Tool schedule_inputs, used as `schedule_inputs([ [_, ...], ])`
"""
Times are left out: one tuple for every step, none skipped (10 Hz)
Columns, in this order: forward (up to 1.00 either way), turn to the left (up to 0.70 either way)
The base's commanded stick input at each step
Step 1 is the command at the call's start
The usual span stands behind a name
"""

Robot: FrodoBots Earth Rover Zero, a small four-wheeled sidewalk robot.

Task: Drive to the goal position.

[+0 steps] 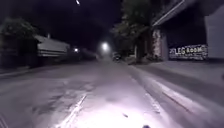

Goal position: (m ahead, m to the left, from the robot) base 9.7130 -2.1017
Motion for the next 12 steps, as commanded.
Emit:
schedule_inputs([
  [0.70,0.00],
  [0.70,0.00],
  [0.70,0.00],
  [0.70,0.00],
  [0.70,0.00],
  [0.70,0.00],
  [0.70,0.00],
  [0.70,0.00],
  [0.70,0.00],
  [0.70,0.00],
  [0.70,0.00],
  [0.70,0.00],
])
